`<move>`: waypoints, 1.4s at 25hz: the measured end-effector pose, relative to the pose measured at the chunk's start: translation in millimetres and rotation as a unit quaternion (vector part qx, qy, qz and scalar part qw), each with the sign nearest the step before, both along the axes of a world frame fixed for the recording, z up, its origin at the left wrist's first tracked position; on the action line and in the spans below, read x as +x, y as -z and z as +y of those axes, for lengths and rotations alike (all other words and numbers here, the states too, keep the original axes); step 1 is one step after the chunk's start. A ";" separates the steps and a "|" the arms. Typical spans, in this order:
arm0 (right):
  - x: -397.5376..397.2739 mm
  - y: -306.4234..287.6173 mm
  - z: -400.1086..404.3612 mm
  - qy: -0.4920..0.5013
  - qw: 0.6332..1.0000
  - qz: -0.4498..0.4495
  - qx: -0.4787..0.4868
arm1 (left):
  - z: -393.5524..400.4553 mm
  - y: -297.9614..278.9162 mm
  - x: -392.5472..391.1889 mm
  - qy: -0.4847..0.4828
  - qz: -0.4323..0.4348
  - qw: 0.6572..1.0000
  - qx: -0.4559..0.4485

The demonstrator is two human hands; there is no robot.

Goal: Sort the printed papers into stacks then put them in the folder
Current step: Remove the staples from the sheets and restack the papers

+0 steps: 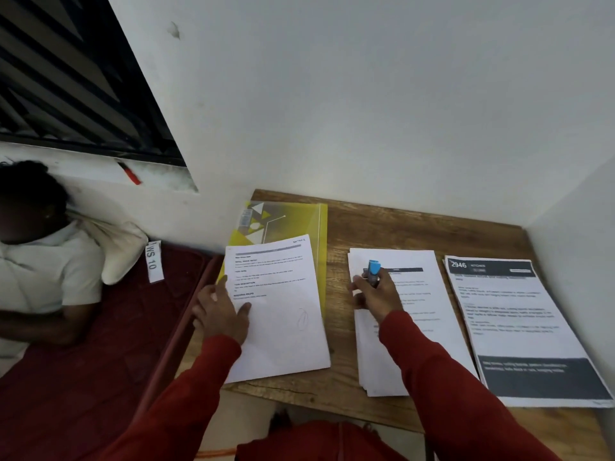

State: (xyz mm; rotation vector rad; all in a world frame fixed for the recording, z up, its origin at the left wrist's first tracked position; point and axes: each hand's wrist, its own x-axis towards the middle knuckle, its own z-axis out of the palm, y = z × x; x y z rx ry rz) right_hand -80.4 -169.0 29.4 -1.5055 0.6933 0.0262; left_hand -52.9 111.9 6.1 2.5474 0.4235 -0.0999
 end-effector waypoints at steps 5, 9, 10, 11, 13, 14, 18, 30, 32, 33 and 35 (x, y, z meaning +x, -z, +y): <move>-32.4 13.5 -82.4 0.112 0.955 0.042 -0.270 | -84.6 -6.6 -10.5 0.242 -0.027 0.966 -0.085; -34.4 24.4 -124.7 0.080 0.908 0.090 -0.401 | -166.9 -13.9 -4.1 0.307 0.080 0.931 -0.181; -34.1 26.8 -129.3 0.060 0.903 0.112 -0.410 | -183.2 -12.2 -2.0 0.303 0.100 0.930 -0.181; -34.0 28.1 -132.5 0.039 0.899 0.123 -0.419 | -195.2 -11.7 0.2 0.287 0.118 0.933 -0.182; -34.7 30.5 -136.2 0.013 0.894 0.130 -0.430 | -210.2 -7.9 4.3 0.234 0.150 0.937 -0.210; -35.1 31.1 -138.3 0.005 0.892 0.132 -0.432 | -214.8 -3.0 7.5 0.205 0.172 0.934 -0.236; -36.7 39.8 -141.0 -0.036 0.879 0.136 -0.455 | -223.0 6.5 15.0 0.108 0.236 0.917 -0.302; -36.1 40.6 -143.8 0.044 0.962 0.055 -0.263 | -230.9 -13.6 -15.0 0.128 0.079 0.941 -0.304; -39.6 35.2 -143.8 0.077 0.975 0.026 -0.209 | -225.4 -23.8 -10.1 0.142 0.029 0.922 -0.358; -41.9 31.6 -145.2 0.095 0.980 0.010 -0.177 | -222.6 -28.6 -7.1 0.156 0.009 0.910 -0.383; -43.7 24.4 -153.3 0.126 0.987 -0.037 -0.089 | -217.5 -45.0 -3.9 0.190 0.000 0.890 -0.414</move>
